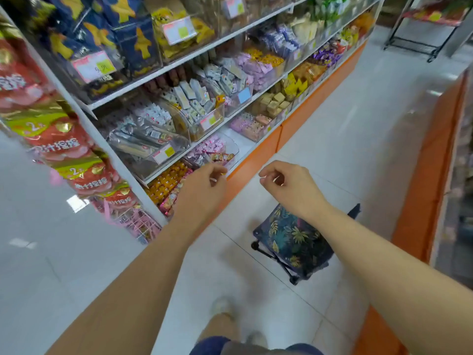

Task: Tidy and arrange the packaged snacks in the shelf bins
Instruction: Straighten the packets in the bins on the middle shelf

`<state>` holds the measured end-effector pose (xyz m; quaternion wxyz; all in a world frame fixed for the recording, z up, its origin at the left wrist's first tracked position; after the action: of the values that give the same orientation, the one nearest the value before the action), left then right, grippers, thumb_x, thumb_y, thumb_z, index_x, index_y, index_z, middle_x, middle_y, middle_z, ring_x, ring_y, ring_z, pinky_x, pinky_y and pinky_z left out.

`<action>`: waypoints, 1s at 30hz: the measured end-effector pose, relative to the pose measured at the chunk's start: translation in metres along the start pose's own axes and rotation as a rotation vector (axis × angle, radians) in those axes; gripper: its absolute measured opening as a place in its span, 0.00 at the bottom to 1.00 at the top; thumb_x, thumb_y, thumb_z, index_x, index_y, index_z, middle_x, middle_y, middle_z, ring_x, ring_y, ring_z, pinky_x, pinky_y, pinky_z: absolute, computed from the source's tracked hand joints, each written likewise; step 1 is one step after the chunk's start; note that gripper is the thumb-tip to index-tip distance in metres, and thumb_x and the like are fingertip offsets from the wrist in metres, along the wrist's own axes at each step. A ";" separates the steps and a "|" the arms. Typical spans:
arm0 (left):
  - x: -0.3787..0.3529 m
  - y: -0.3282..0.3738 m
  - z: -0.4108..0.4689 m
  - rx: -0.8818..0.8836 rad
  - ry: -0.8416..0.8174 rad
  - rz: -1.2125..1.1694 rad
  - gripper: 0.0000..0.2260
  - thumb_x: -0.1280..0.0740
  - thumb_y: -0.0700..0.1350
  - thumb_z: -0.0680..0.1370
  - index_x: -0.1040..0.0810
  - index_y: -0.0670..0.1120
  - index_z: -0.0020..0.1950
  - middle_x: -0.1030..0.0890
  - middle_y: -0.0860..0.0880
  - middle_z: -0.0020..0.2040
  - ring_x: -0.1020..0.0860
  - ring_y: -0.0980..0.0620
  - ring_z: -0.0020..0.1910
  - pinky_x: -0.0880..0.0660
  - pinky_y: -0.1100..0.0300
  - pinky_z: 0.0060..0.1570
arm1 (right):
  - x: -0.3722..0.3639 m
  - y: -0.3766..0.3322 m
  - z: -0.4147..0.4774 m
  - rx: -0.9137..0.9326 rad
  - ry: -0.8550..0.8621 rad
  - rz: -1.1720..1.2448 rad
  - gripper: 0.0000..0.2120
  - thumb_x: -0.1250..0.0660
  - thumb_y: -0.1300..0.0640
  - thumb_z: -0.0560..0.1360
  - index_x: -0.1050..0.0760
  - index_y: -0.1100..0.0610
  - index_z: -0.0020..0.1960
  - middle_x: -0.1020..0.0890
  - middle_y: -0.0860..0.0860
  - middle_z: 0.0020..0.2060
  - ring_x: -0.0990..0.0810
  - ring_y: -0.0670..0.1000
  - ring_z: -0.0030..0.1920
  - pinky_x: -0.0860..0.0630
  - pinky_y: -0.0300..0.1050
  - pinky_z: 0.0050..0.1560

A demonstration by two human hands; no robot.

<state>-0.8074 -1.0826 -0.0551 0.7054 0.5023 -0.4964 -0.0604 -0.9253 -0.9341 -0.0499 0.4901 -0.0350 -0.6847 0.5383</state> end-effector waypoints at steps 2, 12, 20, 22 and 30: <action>-0.002 -0.002 0.025 0.000 0.004 -0.001 0.06 0.38 0.45 0.79 0.25 0.56 0.51 0.22 0.58 0.47 0.25 0.62 0.45 0.28 0.61 0.49 | 0.000 0.007 0.029 0.010 -0.002 0.000 0.04 0.34 0.59 0.76 0.20 0.53 0.46 0.24 0.43 0.34 0.27 0.41 0.31 0.30 0.33 0.37; 0.021 -0.028 0.176 0.069 -0.043 0.062 0.07 0.39 0.47 0.81 0.23 0.54 0.55 0.21 0.55 0.50 0.23 0.57 0.47 0.25 0.58 0.46 | -0.023 0.000 0.203 0.121 -0.158 -0.086 0.05 0.34 0.61 0.76 0.21 0.53 0.47 0.25 0.41 0.34 0.26 0.41 0.31 0.29 0.37 0.38; 0.025 -0.023 0.265 0.063 -0.086 0.140 0.10 0.40 0.49 0.82 0.25 0.54 0.61 0.25 0.57 0.52 0.24 0.56 0.49 0.24 0.53 0.52 | -0.023 -0.007 0.293 0.205 -0.209 -0.131 0.05 0.35 0.60 0.77 0.21 0.55 0.50 0.25 0.39 0.32 0.26 0.38 0.31 0.33 0.28 0.34; 0.025 -0.032 0.276 0.083 -0.089 0.145 0.09 0.40 0.50 0.82 0.25 0.55 0.61 0.23 0.57 0.54 0.23 0.56 0.50 0.24 0.53 0.52 | -0.028 -0.007 0.317 0.225 -0.218 -0.161 0.05 0.35 0.59 0.77 0.22 0.53 0.51 0.25 0.39 0.35 0.26 0.40 0.31 0.33 0.29 0.34; 0.045 -0.074 0.304 0.206 0.091 0.153 0.10 0.38 0.44 0.79 0.22 0.52 0.58 0.20 0.56 0.51 0.24 0.61 0.43 0.27 0.67 0.42 | -0.090 -0.027 0.397 0.411 -0.500 -0.189 0.06 0.35 0.56 0.78 0.22 0.54 0.52 0.26 0.38 0.36 0.27 0.40 0.36 0.31 0.35 0.40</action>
<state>-0.9858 -1.3422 -0.0830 0.6746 0.5350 -0.5041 0.0677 -1.1472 -1.2769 -0.0623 0.3518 0.2613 -0.6612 0.6090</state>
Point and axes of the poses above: each hand's wrist, its own z-axis towards the middle knuckle, its own x-axis out of the back of the hand, y = z × x, the point moved 2 cm from there along z, towards the middle knuckle
